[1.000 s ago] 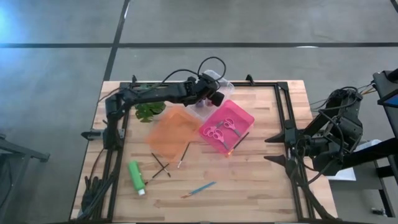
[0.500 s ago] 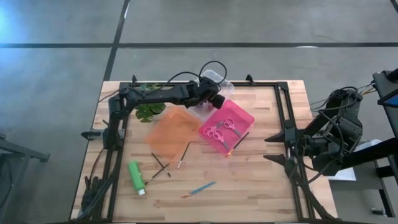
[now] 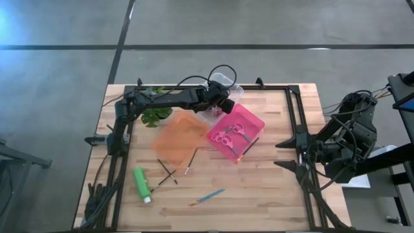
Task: Pick & Place Paint Supplies
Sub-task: Put the pink paint bottle into the transparent bin, then put the green paint bottle into the transparent bin
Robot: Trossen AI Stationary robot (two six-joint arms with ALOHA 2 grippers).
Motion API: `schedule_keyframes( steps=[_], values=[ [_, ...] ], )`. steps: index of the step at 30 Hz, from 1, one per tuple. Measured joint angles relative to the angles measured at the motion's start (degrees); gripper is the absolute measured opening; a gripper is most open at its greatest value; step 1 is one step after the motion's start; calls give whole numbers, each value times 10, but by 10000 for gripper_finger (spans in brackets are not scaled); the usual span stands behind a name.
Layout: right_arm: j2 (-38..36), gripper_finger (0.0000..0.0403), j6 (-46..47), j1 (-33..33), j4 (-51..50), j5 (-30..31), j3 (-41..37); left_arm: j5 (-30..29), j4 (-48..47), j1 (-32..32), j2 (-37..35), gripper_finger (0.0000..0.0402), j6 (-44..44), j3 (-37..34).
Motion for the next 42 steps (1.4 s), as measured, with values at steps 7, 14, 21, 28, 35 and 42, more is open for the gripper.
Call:
schedule_keyframes(
  steps=[7, 14, 21, 28, 35, 42],
  values=[
    [1, 294, 0, 0, 0, 0, 0, 8, -5, 0, 1, 174, -15, 0],
    [1, 294, -1, 0, 0, 0, 0, 9, -7, 0, 3, 272, -26, 2],
    [1, 294, 0, 0, 0, 0, -1, 6, 1, -2, -13, 280, -26, 4],
    [1, 294, 2, 0, 0, -1, -6, 17, 30, -3, -39, 281, -25, 4],
    [1, 294, 2, 0, 4, -1, -9, 61, 96, -14, -95, 280, 55, 4],
    [1, 294, -5, 0, 6, -1, -10, 453, 81, -28, -184, 279, 262, 3]
  ],
)
